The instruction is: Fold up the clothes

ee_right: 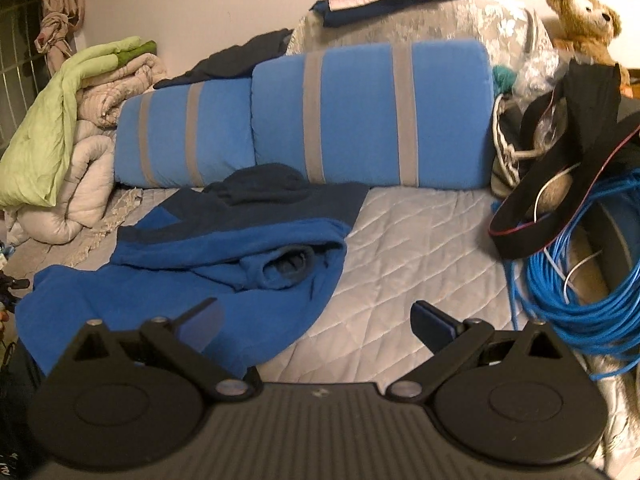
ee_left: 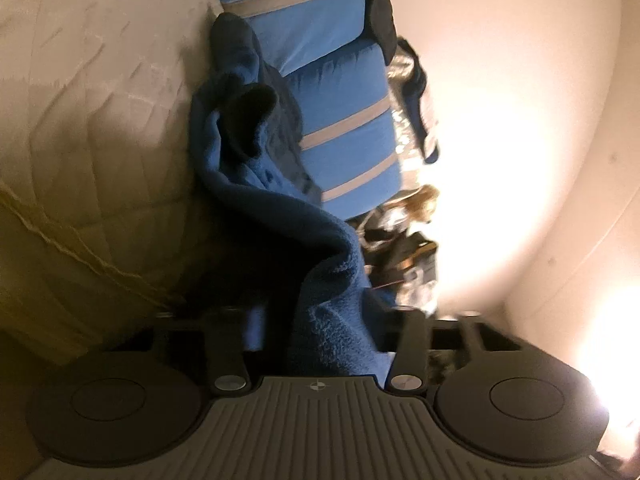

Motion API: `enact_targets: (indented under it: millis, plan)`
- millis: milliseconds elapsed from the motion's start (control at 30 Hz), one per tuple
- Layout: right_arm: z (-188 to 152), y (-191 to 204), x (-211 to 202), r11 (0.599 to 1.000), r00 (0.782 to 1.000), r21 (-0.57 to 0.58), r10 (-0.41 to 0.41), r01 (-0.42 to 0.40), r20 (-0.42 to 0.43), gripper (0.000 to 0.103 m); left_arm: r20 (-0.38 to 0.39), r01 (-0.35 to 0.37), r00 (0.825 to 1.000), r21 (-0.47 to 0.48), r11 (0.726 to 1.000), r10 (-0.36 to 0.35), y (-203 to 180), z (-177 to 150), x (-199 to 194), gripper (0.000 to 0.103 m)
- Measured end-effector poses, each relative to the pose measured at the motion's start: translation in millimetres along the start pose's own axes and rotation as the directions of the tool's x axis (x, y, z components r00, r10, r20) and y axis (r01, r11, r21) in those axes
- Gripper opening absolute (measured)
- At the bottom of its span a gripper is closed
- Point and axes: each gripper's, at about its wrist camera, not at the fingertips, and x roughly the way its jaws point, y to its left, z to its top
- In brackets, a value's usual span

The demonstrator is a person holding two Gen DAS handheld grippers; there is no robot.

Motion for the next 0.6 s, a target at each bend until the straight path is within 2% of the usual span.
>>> enact_targets:
  millis: [133, 200, 267, 433, 533, 600]
  plan:
    - [-6, -1, 5, 1.0, 1.0, 0.019, 0.01, -0.009, -0.019, 0.103, 0.026, 0.002, 1.0, 0.037, 0.999, -0.003, -16, -6, -7, 0.02]
    - [-9, -2, 7, 0.999, 0.999, 0.031, 0.016, -0.015, -0.029, 0.103, 0.053, -0.02, 0.998, 0.073, 0.997, 0.016, -31, -9, -12, 0.02]
    - [-16, -6, 13, 0.997, 0.998, 0.067, 0.052, -0.049, -0.039, 0.103, 0.071, -0.087, 0.994, 0.103, 0.991, 0.08, -48, -11, -13, 0.019]
    - [-34, -15, 28, 0.976, 0.986, 0.165, 0.154, -0.143, -0.059, 0.103, 0.103, -0.239, 0.969, 0.169, 0.956, 0.224, -80, -16, -11, 0.019]
    - [-46, -20, 36, 0.955, 0.974, 0.224, 0.216, -0.196, -0.066, 0.102, 0.115, -0.292, 0.955, 0.199, 0.935, 0.274, -90, -16, -9, 0.019]
    - [-53, -24, 42, 0.937, 0.964, 0.263, 0.256, -0.23, -0.069, 0.101, 0.116, -0.306, 0.951, 0.197, 0.931, 0.288, -92, -15, -8, 0.019]
